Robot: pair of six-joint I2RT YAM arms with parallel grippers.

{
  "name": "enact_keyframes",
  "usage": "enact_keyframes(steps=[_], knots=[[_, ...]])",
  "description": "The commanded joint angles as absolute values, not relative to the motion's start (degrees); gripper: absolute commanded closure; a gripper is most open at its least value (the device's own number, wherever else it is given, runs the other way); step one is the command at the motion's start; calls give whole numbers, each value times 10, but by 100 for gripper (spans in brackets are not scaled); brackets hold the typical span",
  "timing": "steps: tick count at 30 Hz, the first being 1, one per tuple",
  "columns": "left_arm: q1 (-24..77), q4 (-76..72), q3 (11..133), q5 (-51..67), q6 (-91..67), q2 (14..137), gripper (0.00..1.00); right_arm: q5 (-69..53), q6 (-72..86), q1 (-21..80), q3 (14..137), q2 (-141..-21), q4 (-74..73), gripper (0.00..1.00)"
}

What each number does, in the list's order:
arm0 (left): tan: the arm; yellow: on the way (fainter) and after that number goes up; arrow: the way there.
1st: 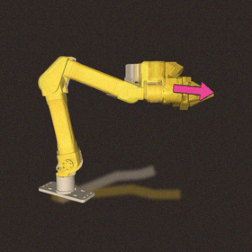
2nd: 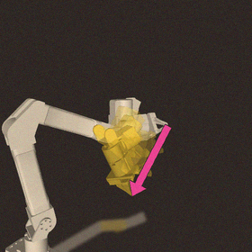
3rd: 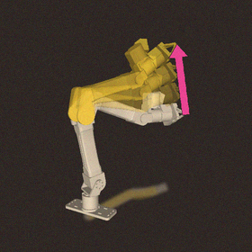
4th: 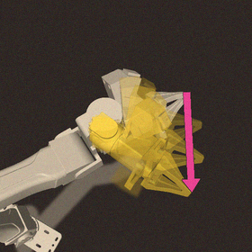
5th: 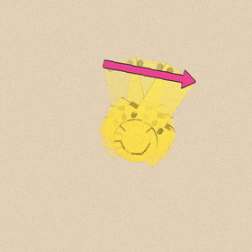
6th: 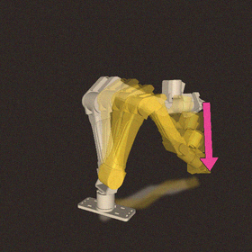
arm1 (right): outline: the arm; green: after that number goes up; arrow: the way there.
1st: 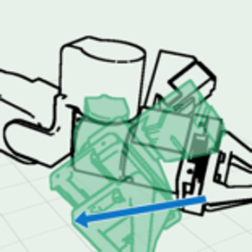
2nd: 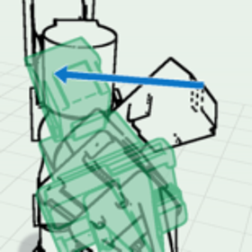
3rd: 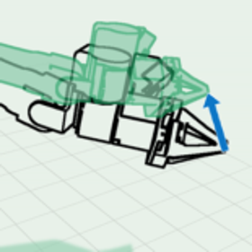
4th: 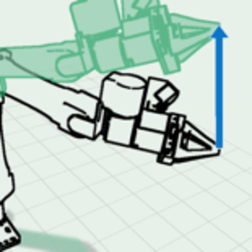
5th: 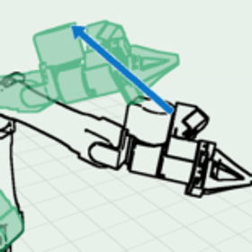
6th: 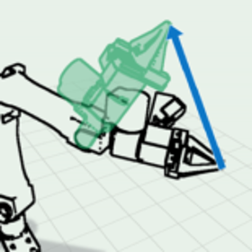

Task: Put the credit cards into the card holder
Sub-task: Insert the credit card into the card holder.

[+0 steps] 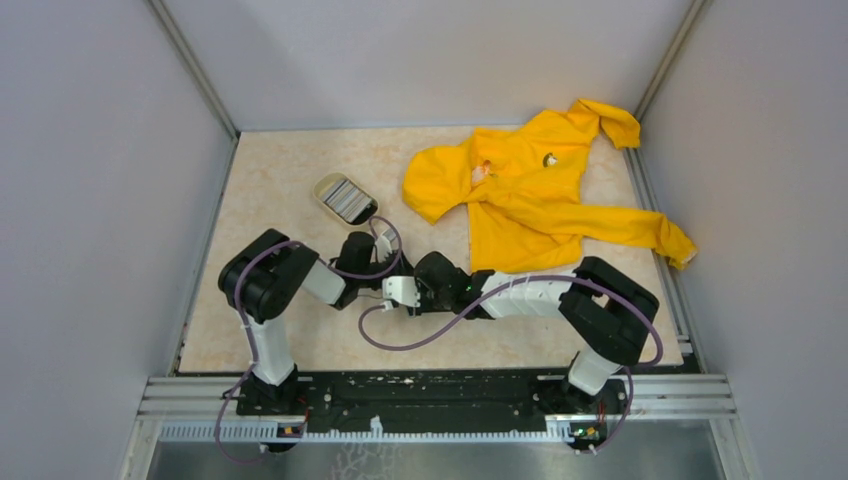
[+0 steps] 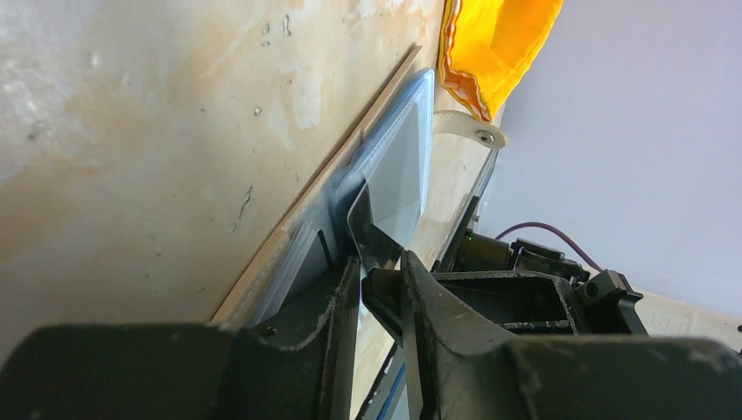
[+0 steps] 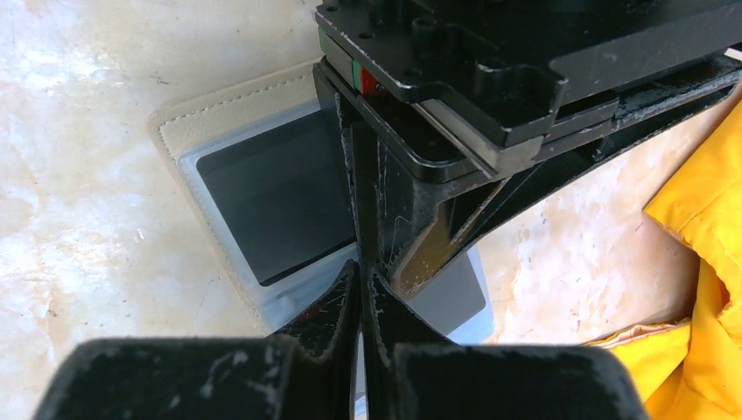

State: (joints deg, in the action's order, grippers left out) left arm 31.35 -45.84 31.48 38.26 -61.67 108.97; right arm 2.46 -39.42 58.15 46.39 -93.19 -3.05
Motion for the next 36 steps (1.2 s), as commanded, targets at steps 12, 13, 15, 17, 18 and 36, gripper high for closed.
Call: enact_keyframes(steps=[12,13,15,17,18,36], knots=[[307,-389,296,340,-558,1047,66,28,-378,546,503,-904,-45,100],[307,-388,295,337,-555,1042,66,9,-372,542,505,-896,-52,100],[307,-384,291,331,-549,1028,65,-51,-361,527,511,-877,-73,100],[306,-369,289,321,-538,1008,65,-121,-353,507,519,-857,-99,100],[306,-362,288,317,-532,997,65,-156,-345,495,523,-848,-109,100],[355,-216,312,194,-432,920,97,-347,-287,352,554,-859,-164,99]])
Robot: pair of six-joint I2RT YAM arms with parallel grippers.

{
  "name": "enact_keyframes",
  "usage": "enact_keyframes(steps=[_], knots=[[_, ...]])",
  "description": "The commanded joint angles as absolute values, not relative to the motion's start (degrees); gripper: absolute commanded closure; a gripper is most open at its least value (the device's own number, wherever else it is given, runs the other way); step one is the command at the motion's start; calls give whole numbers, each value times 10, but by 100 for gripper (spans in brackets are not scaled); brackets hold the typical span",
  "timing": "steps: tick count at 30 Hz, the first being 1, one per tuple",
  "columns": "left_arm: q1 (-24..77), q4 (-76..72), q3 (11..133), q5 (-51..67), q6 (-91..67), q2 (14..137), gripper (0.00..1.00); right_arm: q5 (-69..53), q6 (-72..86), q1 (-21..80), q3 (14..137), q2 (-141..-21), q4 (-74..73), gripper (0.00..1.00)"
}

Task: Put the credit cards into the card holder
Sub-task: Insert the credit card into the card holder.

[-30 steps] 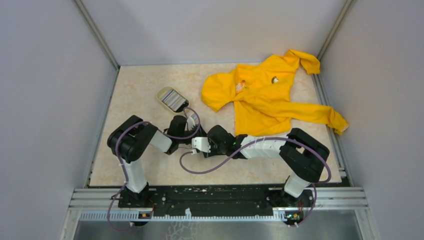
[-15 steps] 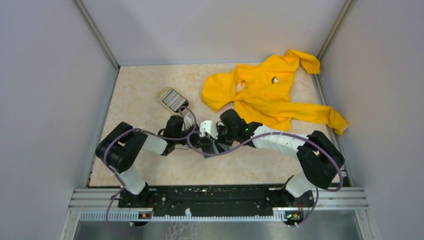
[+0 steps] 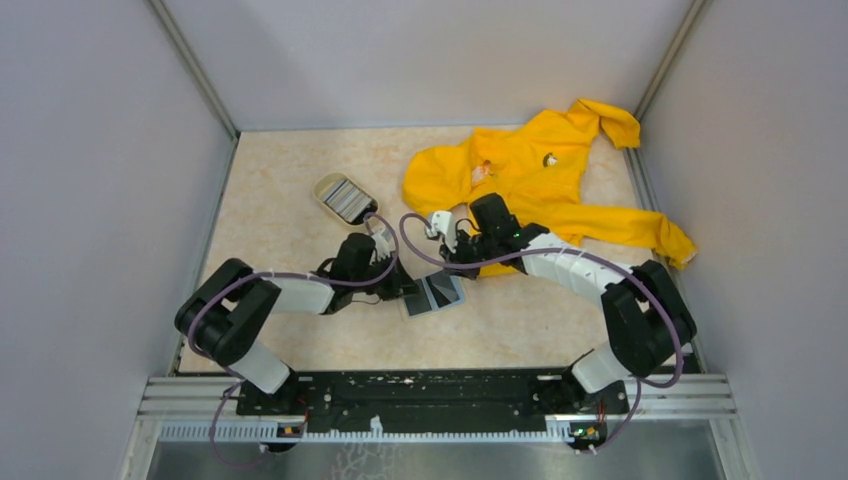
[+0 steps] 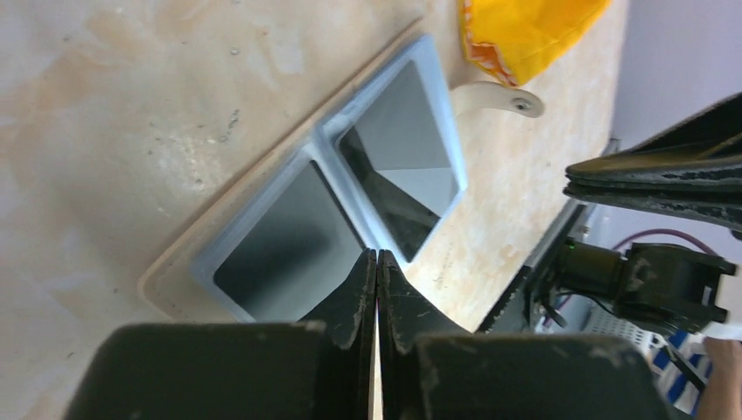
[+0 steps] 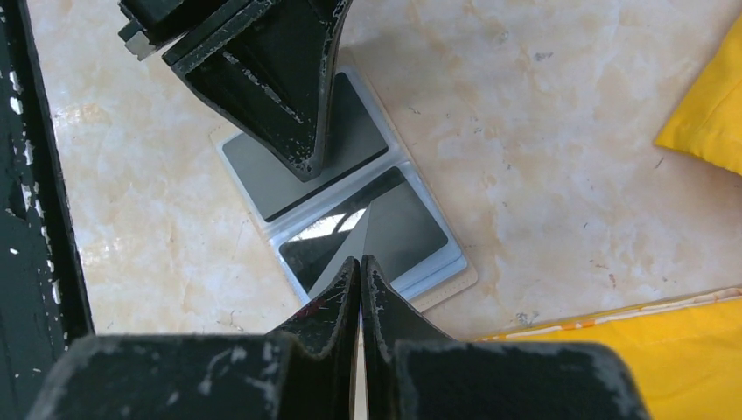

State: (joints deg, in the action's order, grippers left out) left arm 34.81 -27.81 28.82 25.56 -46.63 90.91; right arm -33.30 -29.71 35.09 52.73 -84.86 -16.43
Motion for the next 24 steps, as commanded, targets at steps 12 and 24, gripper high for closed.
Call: enact_keyframes(steps=[12,24], knots=[[372,-222,350,196,-434,967,97,-307,-281,352,560,-913,-166,99],[372,-250,377,225,-441,1014,97,-305,-277,352,561,-911,-165,99]])
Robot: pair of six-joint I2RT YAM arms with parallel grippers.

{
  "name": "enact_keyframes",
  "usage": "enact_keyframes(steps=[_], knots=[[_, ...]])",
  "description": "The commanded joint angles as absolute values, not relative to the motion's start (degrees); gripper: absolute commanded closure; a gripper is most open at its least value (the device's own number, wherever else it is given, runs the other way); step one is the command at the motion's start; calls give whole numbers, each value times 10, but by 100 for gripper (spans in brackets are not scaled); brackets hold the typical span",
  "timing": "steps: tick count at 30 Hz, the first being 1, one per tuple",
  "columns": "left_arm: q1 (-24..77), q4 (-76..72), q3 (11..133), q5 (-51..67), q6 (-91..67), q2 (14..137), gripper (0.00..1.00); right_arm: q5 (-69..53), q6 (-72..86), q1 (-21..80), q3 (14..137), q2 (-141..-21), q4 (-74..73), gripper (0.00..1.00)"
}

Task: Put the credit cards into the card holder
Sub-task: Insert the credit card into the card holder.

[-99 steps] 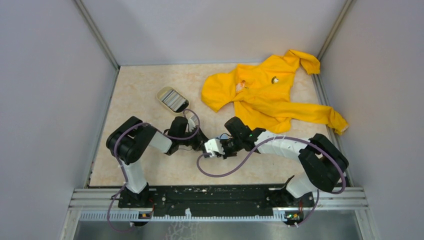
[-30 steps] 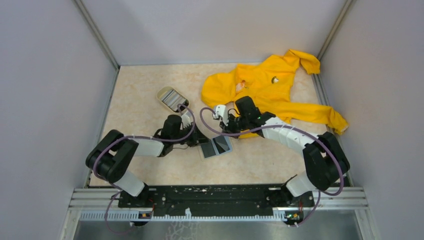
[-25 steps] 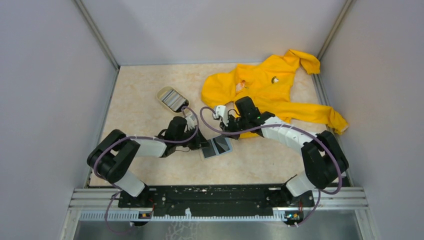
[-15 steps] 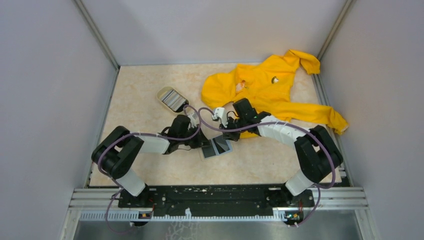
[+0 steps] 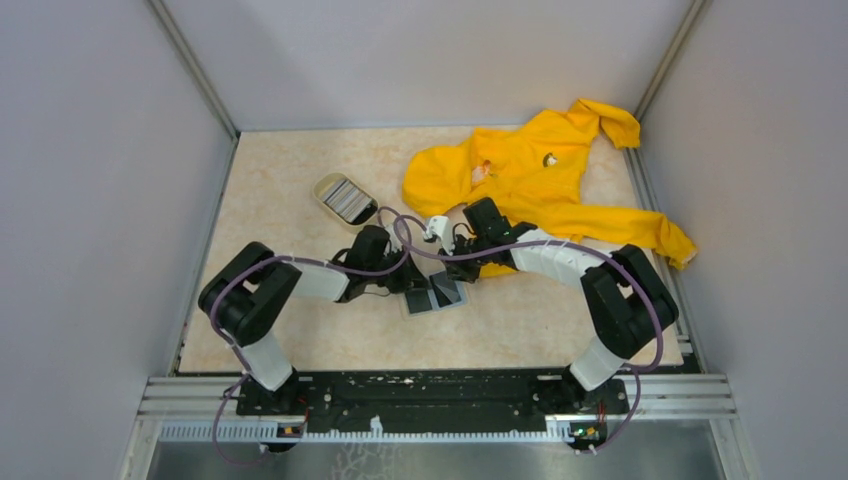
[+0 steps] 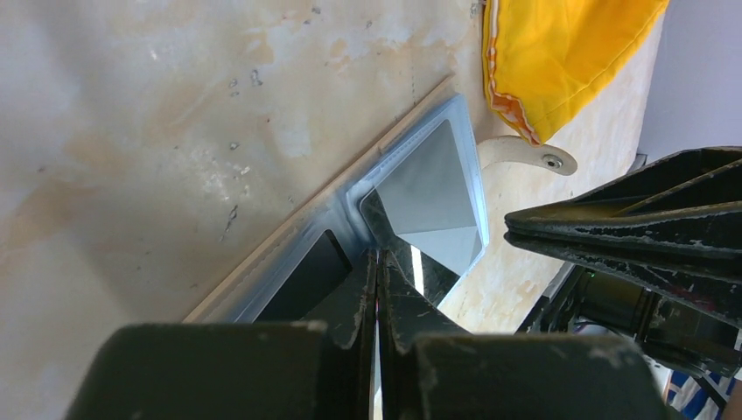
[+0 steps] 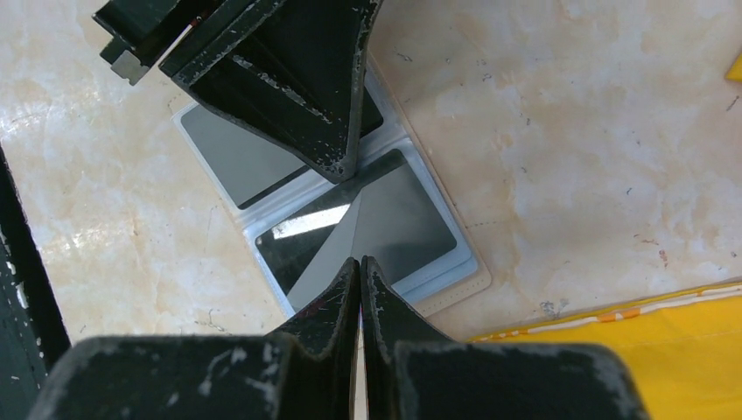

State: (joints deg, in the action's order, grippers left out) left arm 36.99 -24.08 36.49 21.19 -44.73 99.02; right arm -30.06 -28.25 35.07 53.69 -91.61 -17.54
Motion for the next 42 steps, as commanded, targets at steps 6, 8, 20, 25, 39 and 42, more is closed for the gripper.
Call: enact_keyframes(steps=[6,8,20,25,39,42], knots=[[373,-269,388,241,-450,1017,94,-303,-276,352,562,-909,-165,99],[373,-279,387,247,-452,1019,92,-305,-275,352,564,-909,-167,98],[373,-443,314,243,-464,948,81,-393,-282,297,561,-829,-173,91],[373,-435,251,156,-393,793,77,-420,-277,267,527,-744,-120,77],[358,-508,136,188,-413,630,2,-520,-68,244,493,-766,-72,43],[358,-571,128,252,-483,683,8,-466,-8,244,425,-751,30,48]])
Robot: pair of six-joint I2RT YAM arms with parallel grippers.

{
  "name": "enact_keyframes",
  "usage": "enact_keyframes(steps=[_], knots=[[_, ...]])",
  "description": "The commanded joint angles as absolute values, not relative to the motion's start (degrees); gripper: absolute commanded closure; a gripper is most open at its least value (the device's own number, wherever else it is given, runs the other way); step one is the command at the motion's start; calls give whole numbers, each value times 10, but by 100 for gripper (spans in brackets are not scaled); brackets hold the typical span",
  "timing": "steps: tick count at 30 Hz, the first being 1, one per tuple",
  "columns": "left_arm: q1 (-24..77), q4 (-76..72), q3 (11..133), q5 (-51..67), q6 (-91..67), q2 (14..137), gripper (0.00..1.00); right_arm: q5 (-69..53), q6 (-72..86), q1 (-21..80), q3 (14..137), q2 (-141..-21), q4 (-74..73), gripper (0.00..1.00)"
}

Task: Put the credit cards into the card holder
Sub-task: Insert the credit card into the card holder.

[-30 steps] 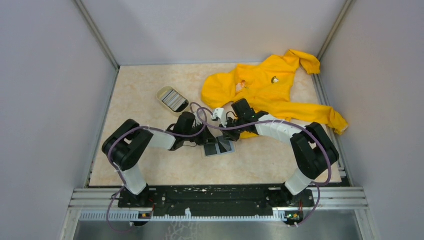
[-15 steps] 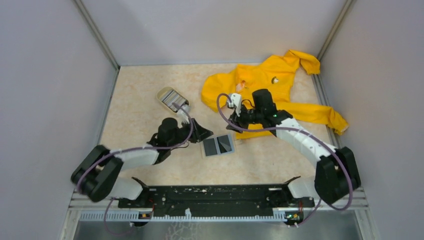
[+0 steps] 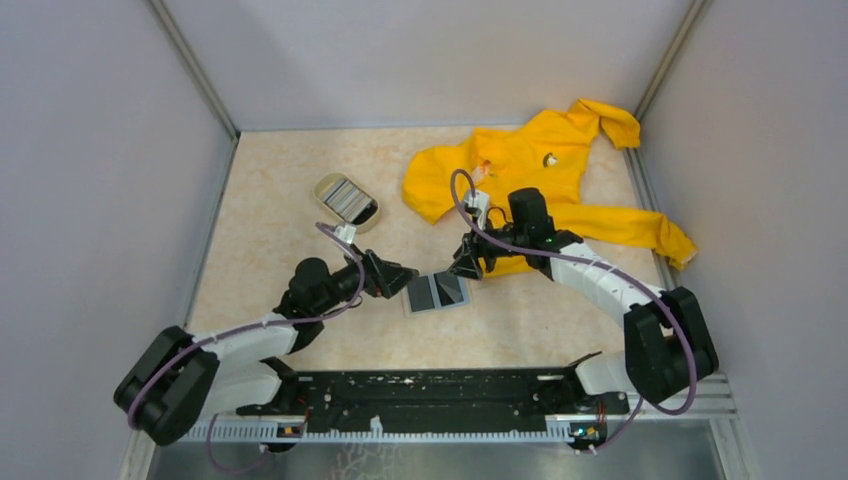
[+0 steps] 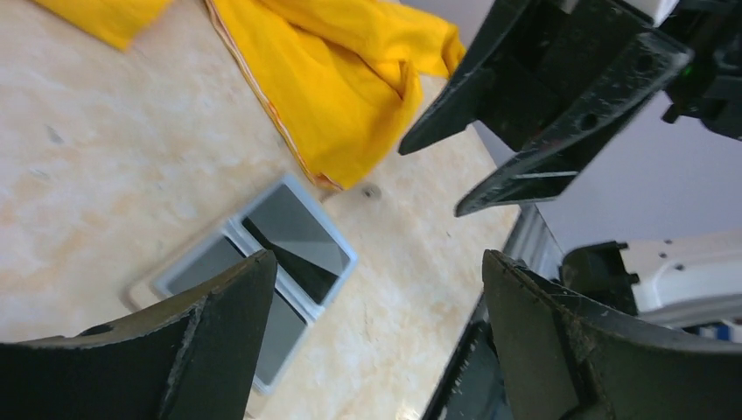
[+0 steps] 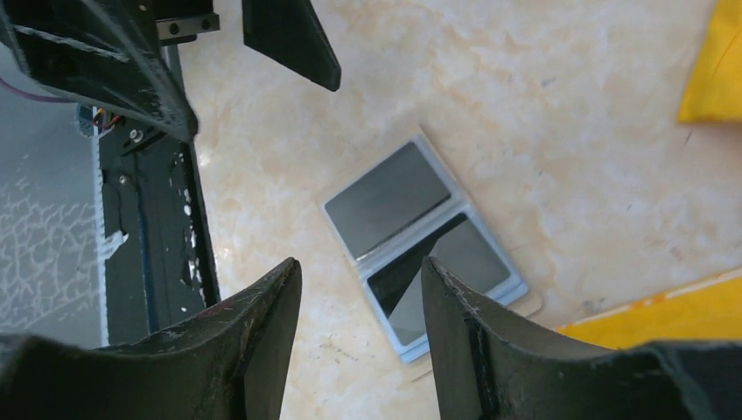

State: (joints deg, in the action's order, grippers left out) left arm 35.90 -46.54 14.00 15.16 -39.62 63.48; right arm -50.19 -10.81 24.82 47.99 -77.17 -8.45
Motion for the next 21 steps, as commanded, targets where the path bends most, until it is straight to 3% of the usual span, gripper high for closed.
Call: enact_keyframes(steps=[1,9,13,21], knots=[[361,-585,130,265,-499,706,11,-461,12,244,414,-753,44,50],[396,-680,141,244,-549,848,33,-433,113,244,416,-834,79,54],[416,-625,174,215,-529,885,59,-403,137,244,420,-866,75,56],[426,-518,219,160,-498,941,66,-352,150,244,433,-900,51,59]])
